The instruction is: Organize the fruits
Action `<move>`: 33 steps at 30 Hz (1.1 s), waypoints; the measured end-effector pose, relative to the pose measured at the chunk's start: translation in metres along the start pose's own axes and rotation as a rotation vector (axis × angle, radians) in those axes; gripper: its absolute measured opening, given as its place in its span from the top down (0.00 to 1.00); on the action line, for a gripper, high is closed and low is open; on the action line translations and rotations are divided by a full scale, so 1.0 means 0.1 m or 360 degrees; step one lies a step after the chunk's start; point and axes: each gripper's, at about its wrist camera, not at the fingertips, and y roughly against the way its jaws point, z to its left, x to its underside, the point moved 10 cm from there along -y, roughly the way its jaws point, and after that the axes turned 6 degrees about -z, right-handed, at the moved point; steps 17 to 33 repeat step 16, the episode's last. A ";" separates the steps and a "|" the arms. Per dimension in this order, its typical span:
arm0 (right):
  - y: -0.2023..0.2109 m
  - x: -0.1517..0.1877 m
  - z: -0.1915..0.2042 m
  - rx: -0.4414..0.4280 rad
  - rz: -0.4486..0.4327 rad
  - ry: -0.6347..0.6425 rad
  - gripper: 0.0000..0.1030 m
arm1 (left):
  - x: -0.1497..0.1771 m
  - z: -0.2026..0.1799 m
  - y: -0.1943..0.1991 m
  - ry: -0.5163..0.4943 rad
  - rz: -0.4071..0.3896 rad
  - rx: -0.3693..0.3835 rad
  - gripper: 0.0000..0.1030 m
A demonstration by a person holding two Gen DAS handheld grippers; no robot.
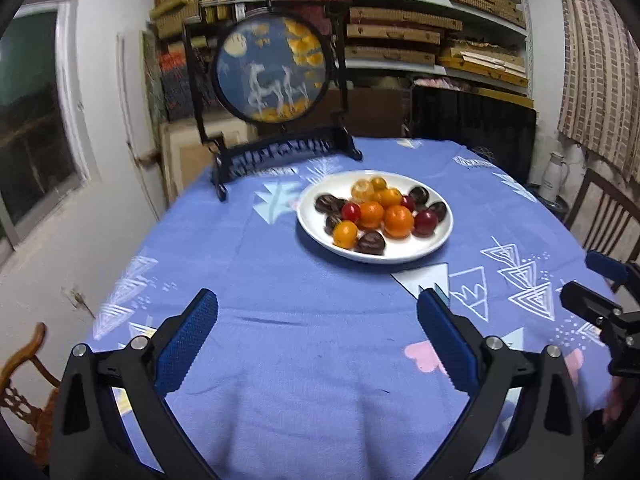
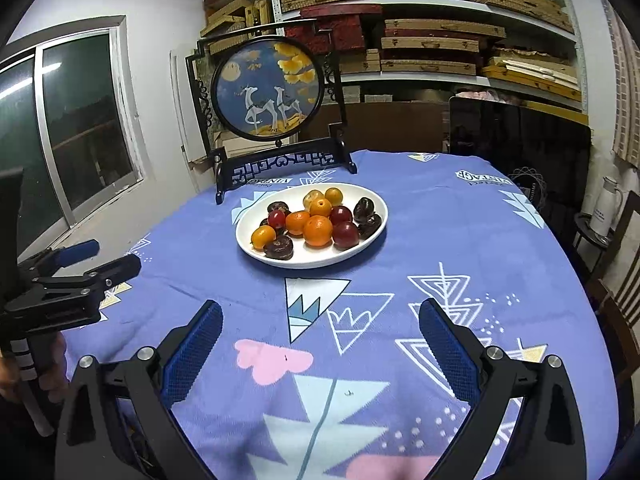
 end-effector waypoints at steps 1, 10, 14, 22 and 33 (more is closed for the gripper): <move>0.03 0.02 0.00 0.0003 -0.0003 -0.0003 0.04 | -0.01 -0.01 0.05 0.0000 -0.0022 0.0001 0.05; 0.16 0.08 0.01 -0.0006 -0.0011 -0.0020 0.04 | 0.00 -0.10 0.24 0.0017 -0.0026 0.0095 0.05; 0.21 0.06 0.00 0.0002 -0.0029 -0.0016 0.04 | 0.01 -0.08 0.26 0.0030 -0.0020 0.0083 0.05; 0.21 0.06 0.00 0.0003 -0.0029 -0.0018 0.04 | 0.00 -0.06 0.27 0.0035 -0.0024 0.0070 0.05; 0.21 0.06 0.00 0.0003 -0.0029 -0.0018 0.04 | 0.00 -0.06 0.27 0.0035 -0.0024 0.0070 0.05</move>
